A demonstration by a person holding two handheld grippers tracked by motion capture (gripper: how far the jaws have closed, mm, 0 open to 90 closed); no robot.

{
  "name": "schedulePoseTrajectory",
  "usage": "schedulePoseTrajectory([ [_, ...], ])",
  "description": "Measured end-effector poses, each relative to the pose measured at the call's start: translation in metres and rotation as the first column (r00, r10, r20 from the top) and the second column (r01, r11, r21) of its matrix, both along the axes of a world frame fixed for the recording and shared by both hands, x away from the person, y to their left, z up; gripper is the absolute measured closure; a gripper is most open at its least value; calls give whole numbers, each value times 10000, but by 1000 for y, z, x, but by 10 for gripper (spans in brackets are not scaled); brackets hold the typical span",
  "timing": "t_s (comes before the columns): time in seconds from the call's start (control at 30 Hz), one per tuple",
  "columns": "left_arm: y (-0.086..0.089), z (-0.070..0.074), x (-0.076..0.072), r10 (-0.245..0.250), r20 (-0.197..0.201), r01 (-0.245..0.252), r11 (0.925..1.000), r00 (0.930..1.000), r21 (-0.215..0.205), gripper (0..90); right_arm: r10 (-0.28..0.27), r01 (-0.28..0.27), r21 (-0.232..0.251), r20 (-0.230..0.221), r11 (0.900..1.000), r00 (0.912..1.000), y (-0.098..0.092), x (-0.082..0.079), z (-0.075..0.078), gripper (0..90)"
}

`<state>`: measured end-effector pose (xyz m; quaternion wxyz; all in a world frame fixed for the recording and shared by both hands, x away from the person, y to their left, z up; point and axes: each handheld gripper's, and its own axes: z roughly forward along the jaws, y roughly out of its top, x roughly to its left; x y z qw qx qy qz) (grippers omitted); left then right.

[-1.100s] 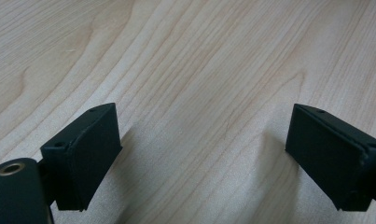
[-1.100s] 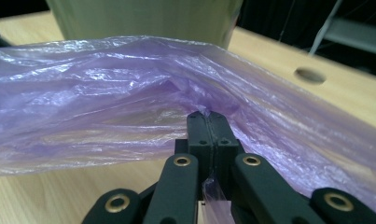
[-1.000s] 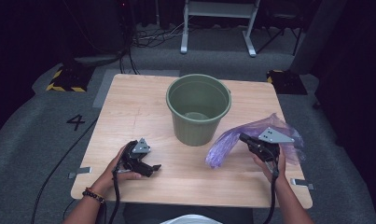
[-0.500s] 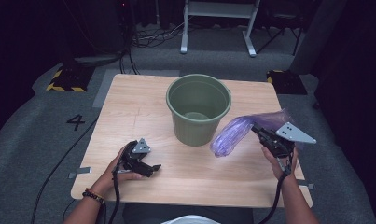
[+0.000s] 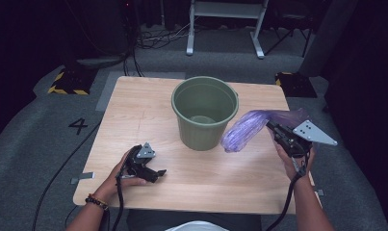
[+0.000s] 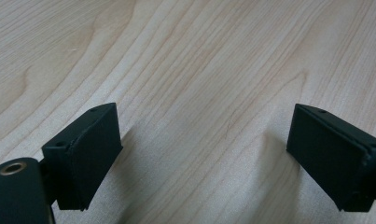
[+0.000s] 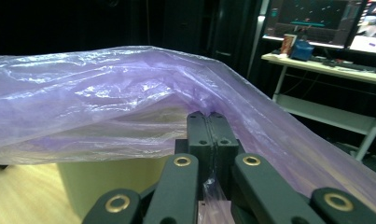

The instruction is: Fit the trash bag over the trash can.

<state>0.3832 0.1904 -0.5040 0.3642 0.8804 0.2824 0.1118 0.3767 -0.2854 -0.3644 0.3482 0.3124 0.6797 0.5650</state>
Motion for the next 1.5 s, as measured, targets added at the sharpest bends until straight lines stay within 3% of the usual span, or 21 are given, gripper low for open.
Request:
schedulePoseTrajectory([
  [0.37, 4, 3, 0, -13, -133, 10, 9997, 9999, -237, 157, -605, 603, 63, 334, 9982, 9976, 10, 14, 11, 900],
  [0.6, 6, 20, -5, 24, 528, 16, 9971, 9986, -757, 158, -699, 708, -188, 465, 9973, 9965, 22, 21, 16, 900],
  [0.67, 10, 31, -8, 157, 967, -65, 9955, 9952, -948, 158, -793, 820, -440, 613, 9957, 9950, 30, 23, 19, 900],
  [0.77, 13, 41, -10, 193, 1189, -50, 9928, 9927, -1197, 158, -812, 846, -492, 667, 9952, 9945, 34, 26, 21, 900],
  [0.93, 14, 69, -13, 202, 1914, 114, 9867, 9813, -1621, 157, -920, 987, -883, 774, 9912, 9927, 47, 31, 23, 900],
  [0.97, 13, 81, -13, 196, 2161, 193, 9842, 9762, -1763, 158, -1045, 1134, -1074, 856, 9877, 9908, 51, 34, 24, 900],
  [1.2, 5, 110, -14, 25, 2749, 558, 9774, 9615, -2040, 157, -1458, 1580, -1317, 973, 9786, 9845, 61, 43, 27, 900],
  [1.33, -3, 132, -12, -87, 3162, 814, 9727, 9487, -2175, 158, -1578, 1710, -1454, 977, 9745, 9826, 67, 48, 28, 900],
  [1.43, -14, 155, -7, -148, 3536, 1088, 9628, 9353, -2474, 159, -1667, 1808, -1593, 979, 9705, 9811, 73, 50, 27, 900],
  [1.47, -14, 155, -7, -148, 3536, 1088, 9628, 9353, -2474, 159, -1710, 1858, -1646, 997, 9687, 9802, 75, 51, 27, 900],
  [1.5, -23, 165, -4, -197, 3718, 1190, 9620, 9281, -2459, 159, -1753, 1905, -1685, 1009, 9671, 9793, 77, 51, 26, 900],
])
